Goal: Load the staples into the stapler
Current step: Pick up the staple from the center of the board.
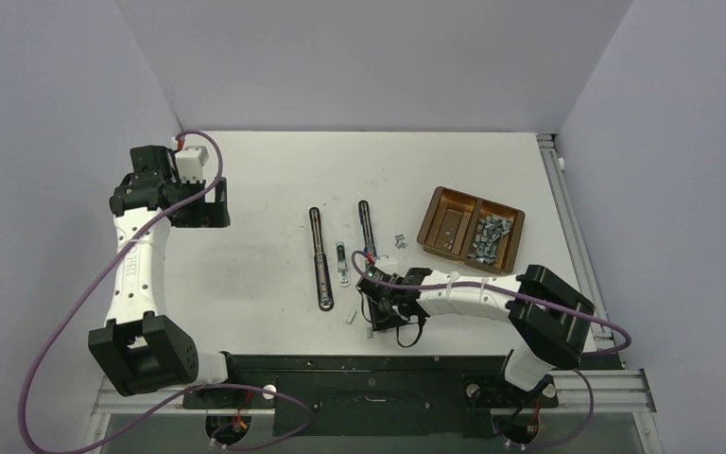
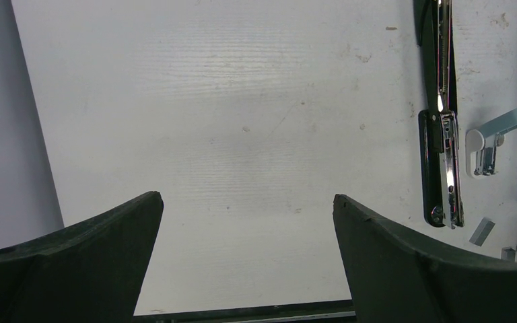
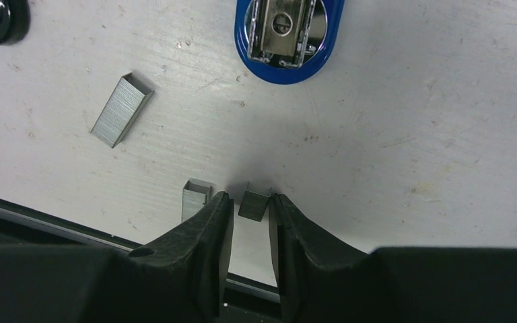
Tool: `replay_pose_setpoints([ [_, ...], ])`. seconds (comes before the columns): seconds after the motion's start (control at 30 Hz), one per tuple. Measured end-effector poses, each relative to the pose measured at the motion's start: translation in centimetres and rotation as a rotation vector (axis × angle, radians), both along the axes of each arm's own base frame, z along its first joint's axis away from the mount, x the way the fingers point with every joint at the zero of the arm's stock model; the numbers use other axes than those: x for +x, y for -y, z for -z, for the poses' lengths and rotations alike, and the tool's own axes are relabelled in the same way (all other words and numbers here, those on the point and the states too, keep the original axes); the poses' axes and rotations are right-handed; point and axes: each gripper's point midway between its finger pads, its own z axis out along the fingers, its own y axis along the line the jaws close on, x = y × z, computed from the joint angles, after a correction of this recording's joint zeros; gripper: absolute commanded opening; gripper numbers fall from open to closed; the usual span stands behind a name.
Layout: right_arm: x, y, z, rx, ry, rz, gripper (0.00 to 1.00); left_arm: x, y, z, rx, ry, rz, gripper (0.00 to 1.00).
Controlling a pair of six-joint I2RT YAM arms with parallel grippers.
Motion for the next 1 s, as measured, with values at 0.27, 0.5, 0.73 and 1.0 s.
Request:
replay_pose_setpoints([
  [0.27,0.48,0.04,0.04,-0.018,0.017,0.005,0.24,-0.32,-0.13,0.64,0.009,-0.017,0.001,0.96],
  [0.5,0.75,-0.03,0.06,-0.039,0.026,0.005,0.25,-0.58,-0.14,0.83,0.015,-0.019,0.008,0.96],
  [0.73,0.88,-0.32,0.07,-0.073,0.048,-0.008,0.21,-0.66,-0.16,0.73,0.019,-0.015,0.011,0.96],
  [1.0,0.88,-0.16,0.08,-0.086,0.059,-0.009,0.14,-0.83,-0.21,0.91,0.021,-0.016,0.012,0.96],
])
